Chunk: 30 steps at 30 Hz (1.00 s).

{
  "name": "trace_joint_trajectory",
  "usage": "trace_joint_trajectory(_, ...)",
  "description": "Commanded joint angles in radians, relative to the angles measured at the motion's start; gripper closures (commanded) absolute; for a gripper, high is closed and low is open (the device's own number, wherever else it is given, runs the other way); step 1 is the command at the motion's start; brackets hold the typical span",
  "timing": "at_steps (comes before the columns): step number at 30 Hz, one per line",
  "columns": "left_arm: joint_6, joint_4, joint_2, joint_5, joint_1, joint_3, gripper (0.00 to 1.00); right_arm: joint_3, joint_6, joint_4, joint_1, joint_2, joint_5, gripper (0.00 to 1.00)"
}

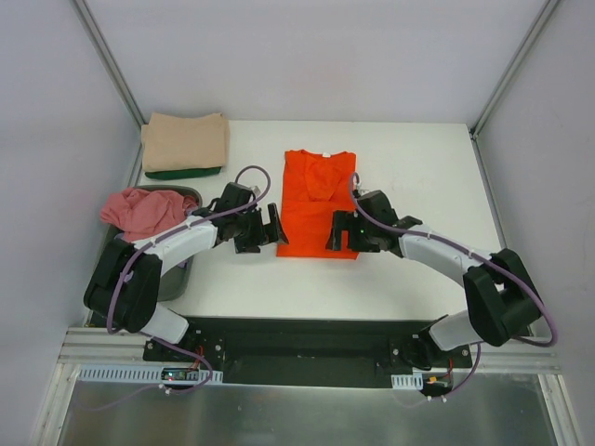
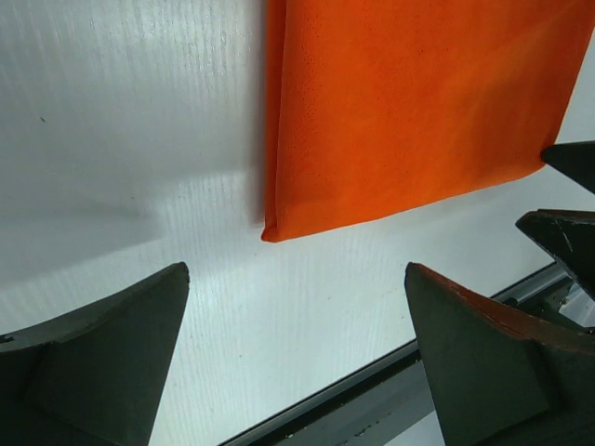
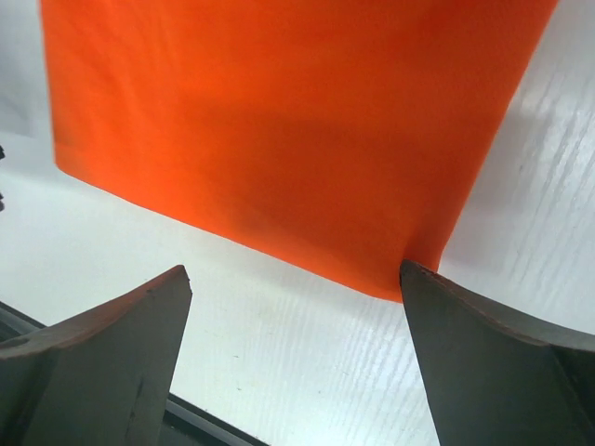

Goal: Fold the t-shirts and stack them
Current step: Fold the folded rectangular tshirt in 1/3 of the way, then grab one side of the 2/3 rectangular tshirt with both arms

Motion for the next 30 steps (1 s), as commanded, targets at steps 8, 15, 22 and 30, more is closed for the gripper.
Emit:
trace_joint_trajectory(8,-0.047,0.097,0.057,0.072,-0.019,-0.03,0.1,-0.046,0.028,0.081,-0.015,0.051,-0.036,0.04)
trace_joint_trajectory(15,-0.053,0.1,0.126,0.084,-0.044,-0.025,0.33,-0.084,0.028,0.065,-0.015,-0.042,-0.004,0.04)
trace_joint_trajectory(22,-0.065,0.102,0.149,0.081,-0.05,-0.04,0.62,-0.132,0.05,0.019,-0.033,-0.193,0.103,0.04)
trace_joint_trajectory(30,-0.054,0.103,0.203,0.062,-0.059,-0.013,0.87,-0.166,0.067,-0.045,-0.067,-0.183,0.074,0.03)
